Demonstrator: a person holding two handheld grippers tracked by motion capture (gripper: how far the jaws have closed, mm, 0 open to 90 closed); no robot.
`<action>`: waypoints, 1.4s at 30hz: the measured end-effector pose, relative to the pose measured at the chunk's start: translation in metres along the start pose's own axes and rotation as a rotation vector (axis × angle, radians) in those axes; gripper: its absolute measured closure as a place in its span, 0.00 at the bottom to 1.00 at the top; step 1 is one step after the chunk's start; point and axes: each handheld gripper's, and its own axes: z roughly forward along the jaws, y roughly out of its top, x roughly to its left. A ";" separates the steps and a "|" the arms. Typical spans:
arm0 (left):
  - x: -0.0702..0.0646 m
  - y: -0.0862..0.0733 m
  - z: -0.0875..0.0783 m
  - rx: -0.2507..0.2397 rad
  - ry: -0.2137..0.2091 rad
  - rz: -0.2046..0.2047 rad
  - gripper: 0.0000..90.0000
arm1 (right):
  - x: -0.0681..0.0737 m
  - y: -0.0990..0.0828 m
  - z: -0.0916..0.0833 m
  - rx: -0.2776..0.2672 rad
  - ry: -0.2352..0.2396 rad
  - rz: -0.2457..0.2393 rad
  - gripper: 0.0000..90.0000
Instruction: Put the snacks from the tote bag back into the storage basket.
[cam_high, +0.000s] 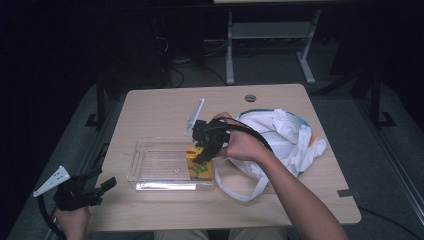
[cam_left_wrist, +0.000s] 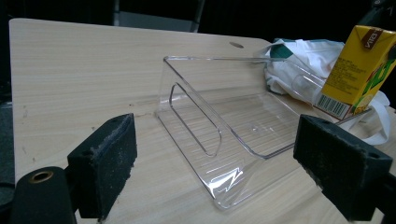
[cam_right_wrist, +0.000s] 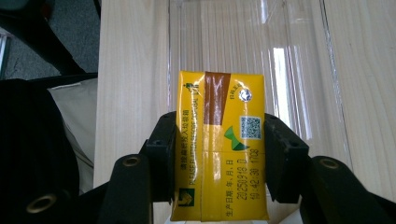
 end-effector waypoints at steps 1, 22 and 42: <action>0.000 0.000 0.000 0.000 0.000 -0.001 0.14 | 0.000 0.000 0.001 0.000 0.000 -0.001 0.58; 0.000 0.000 0.000 -0.001 0.000 -0.005 0.14 | -0.001 -0.007 0.011 0.003 -0.003 -0.004 0.58; 0.000 0.000 0.000 -0.001 0.001 -0.012 0.14 | 0.000 -0.009 0.025 0.023 0.013 -0.003 0.58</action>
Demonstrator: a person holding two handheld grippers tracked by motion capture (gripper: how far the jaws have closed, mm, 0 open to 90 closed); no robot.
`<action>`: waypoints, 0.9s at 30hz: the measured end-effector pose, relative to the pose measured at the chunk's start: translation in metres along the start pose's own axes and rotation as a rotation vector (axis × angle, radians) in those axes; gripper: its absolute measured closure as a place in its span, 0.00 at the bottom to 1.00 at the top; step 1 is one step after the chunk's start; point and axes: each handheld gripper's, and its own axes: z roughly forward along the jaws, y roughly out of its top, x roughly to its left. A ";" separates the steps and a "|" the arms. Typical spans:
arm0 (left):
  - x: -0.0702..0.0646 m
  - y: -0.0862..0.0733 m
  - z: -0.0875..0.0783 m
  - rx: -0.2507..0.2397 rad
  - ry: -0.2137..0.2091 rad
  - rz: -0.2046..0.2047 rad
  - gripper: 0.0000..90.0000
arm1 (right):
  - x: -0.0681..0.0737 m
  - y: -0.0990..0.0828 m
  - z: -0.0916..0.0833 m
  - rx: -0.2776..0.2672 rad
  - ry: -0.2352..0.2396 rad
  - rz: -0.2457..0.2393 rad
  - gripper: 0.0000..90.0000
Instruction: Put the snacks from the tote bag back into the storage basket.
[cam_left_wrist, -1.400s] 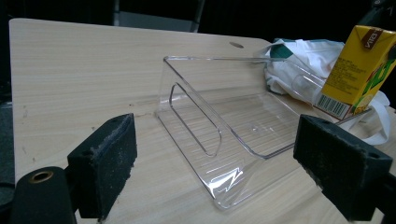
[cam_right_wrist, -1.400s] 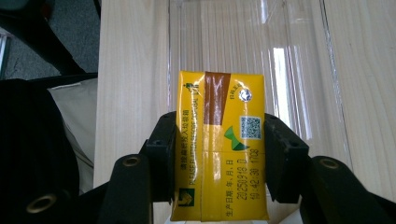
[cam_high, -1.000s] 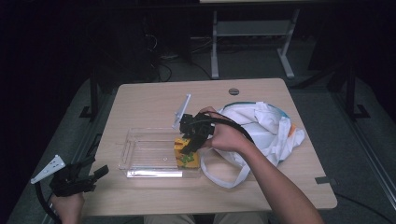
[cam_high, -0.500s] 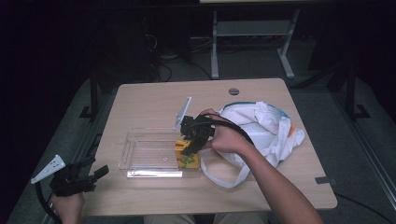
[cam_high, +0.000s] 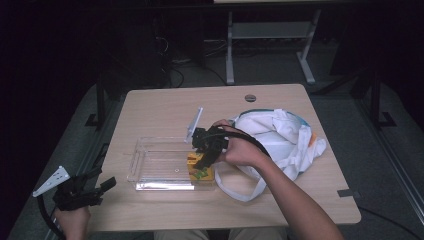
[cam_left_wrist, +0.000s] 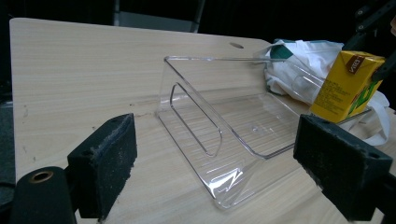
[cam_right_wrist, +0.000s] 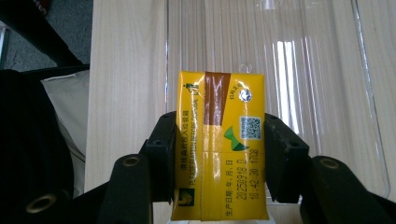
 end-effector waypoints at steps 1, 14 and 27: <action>0.000 0.000 0.000 0.000 0.000 0.000 0.14 | 0.000 0.000 0.000 0.003 0.001 0.002 0.58; 0.000 0.000 0.000 0.001 -0.001 0.001 0.14 | 0.000 -0.004 0.006 0.003 0.000 0.000 0.58; 0.000 0.000 0.000 0.001 -0.001 0.001 0.14 | 0.001 -0.008 0.013 0.009 0.008 0.003 0.58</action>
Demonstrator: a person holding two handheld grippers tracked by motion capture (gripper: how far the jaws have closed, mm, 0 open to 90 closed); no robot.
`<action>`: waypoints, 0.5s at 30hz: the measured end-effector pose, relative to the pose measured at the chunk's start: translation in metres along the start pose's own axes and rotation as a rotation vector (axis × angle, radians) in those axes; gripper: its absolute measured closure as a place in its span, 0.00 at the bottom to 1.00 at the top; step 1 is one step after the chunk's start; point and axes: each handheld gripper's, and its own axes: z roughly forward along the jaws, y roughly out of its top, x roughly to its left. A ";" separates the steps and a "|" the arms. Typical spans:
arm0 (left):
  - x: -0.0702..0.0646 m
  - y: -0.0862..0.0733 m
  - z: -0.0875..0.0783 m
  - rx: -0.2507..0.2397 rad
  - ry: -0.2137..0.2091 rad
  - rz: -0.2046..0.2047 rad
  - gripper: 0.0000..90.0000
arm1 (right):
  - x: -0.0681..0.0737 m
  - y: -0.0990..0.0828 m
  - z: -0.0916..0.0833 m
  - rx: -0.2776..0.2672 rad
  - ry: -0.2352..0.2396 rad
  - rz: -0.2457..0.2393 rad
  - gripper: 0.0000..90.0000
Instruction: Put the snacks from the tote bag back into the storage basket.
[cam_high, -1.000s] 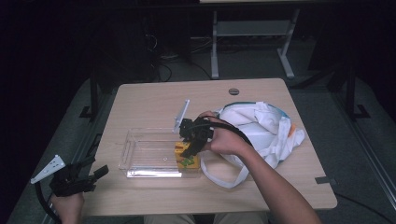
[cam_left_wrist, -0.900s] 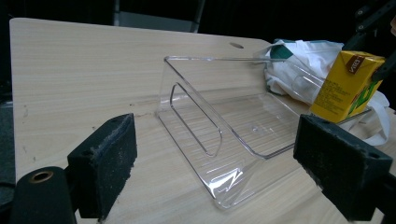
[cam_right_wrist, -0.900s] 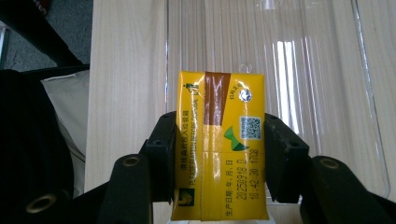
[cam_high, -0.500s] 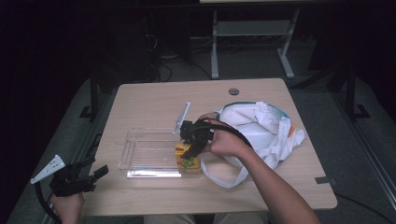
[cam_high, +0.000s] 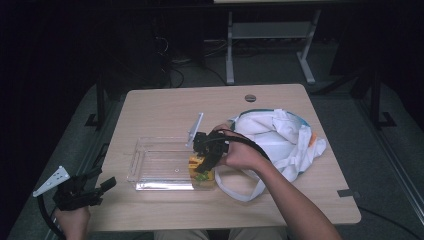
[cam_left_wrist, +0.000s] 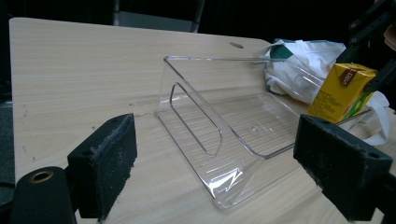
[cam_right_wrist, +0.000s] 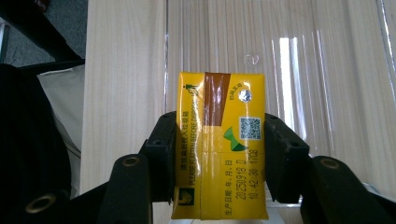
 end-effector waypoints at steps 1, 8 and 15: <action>0.000 0.000 0.000 -0.001 0.000 -0.002 0.14 | 0.000 0.000 0.000 0.001 0.000 0.000 0.58; 0.000 0.000 0.000 -0.001 0.000 -0.001 0.14 | 0.000 -0.002 0.003 0.005 0.005 0.007 0.58; 0.000 0.000 0.000 -0.002 -0.001 -0.001 0.14 | -0.001 -0.004 0.006 0.007 0.009 0.003 0.57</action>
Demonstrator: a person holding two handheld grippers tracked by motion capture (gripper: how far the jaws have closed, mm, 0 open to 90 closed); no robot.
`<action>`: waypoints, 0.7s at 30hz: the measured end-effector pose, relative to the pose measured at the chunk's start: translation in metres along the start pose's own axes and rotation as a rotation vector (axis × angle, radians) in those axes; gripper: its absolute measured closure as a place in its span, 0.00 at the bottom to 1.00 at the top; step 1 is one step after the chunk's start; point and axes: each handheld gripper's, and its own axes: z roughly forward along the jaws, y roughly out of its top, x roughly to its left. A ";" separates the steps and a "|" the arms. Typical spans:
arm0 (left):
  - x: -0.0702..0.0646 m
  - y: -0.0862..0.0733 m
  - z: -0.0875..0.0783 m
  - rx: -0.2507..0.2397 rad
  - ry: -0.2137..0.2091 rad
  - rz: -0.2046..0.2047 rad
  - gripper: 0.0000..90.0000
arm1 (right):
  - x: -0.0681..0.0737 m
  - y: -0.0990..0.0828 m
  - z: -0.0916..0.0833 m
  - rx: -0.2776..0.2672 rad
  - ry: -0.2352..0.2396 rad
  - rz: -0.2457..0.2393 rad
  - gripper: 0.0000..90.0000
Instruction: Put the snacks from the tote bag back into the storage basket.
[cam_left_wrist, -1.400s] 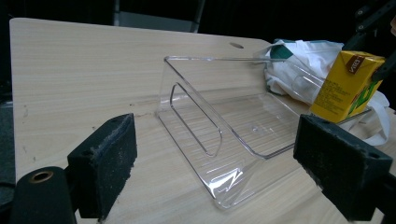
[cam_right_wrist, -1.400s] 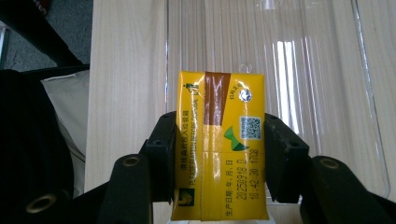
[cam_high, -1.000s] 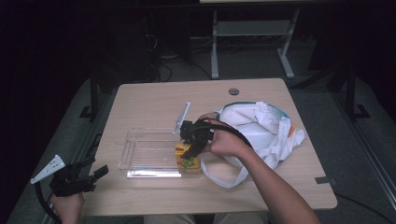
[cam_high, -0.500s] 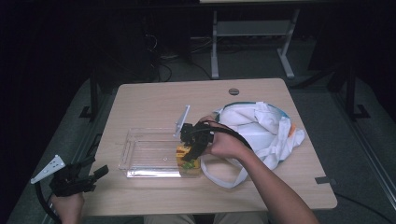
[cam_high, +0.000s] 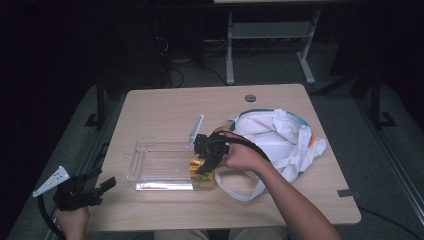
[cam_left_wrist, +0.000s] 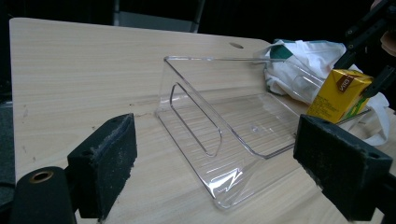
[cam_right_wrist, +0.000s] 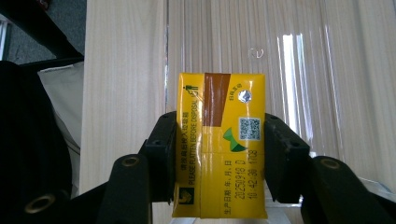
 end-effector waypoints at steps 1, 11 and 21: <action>0.000 0.000 0.000 0.000 0.000 0.000 0.14 | 0.000 0.000 0.000 0.000 0.000 0.000 0.57; 0.000 0.000 0.000 0.000 0.001 -0.002 0.14 | 0.000 -0.003 -0.001 -0.010 0.027 0.015 0.57; -0.001 0.000 0.000 0.001 0.001 0.000 0.14 | 0.003 -0.005 -0.001 -0.027 0.042 0.023 0.56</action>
